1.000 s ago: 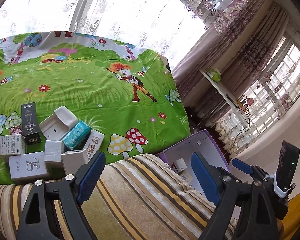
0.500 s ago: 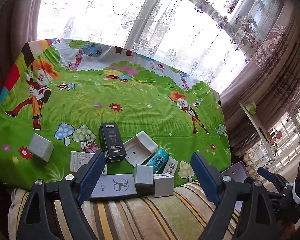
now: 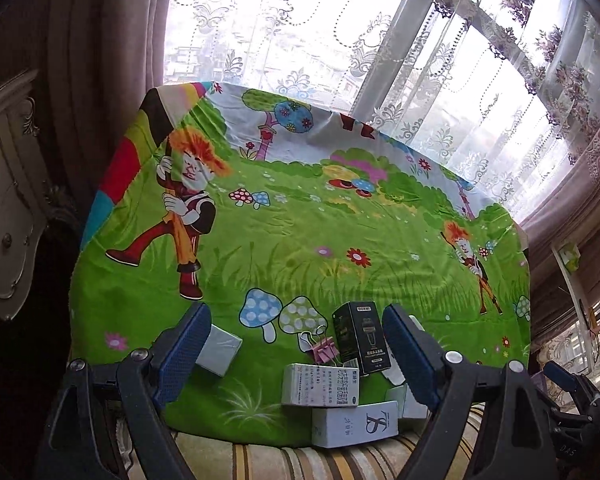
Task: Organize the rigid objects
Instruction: 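Move both open tools back to the pile of boxes on the bed, then grasp the silver cube box with left tool while right tool grasps a white cube box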
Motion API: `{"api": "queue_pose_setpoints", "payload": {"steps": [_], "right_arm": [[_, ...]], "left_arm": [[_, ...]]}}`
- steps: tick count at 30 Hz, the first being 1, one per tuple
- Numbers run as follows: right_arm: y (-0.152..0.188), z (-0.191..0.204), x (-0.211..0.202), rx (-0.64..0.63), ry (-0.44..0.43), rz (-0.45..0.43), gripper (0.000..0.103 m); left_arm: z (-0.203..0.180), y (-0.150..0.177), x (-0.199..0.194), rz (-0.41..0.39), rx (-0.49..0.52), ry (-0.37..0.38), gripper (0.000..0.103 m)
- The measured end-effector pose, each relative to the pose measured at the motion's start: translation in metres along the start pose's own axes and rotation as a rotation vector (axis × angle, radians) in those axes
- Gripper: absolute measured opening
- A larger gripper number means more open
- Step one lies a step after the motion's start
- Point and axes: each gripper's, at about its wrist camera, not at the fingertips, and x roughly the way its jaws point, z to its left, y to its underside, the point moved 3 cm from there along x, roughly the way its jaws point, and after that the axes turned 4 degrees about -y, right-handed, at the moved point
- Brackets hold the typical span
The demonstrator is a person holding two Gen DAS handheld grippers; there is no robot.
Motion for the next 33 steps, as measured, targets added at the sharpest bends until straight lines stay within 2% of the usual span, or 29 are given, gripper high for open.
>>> {"api": "queue_pose_setpoints", "payload": {"steps": [6, 13, 17, 25, 29, 33], "right_arm": [[0.012, 0.024, 0.027, -0.005, -0.023, 0.035, 0.09], [0.042, 0.037, 0.056, -0.026, -0.018, 0.105, 0.09], [0.046, 0.039, 0.055, -0.045, 0.013, 0.093, 0.09], [0.056, 0.04, 0.068, -0.056, 0.022, 0.141, 0.09], [0.061, 0.039, 0.073, -0.051, 0.026, 0.159, 0.09], [0.064, 0.042, 0.078, -0.07, 0.03, 0.177, 0.09]], "left_arm": [[0.035, -0.011, 0.019, -0.005, -0.042, -0.099, 0.088], [0.07, 0.015, 0.047, 0.049, -0.134, -0.122, 0.088], [0.076, 0.029, 0.057, 0.074, -0.144, -0.14, 0.088], [0.06, 0.037, 0.07, 0.118, -0.037, -0.177, 0.088], [0.055, 0.043, 0.081, 0.166, 0.017, -0.205, 0.088], [0.055, 0.048, 0.089, 0.195, 0.031, -0.224, 0.088]]}}
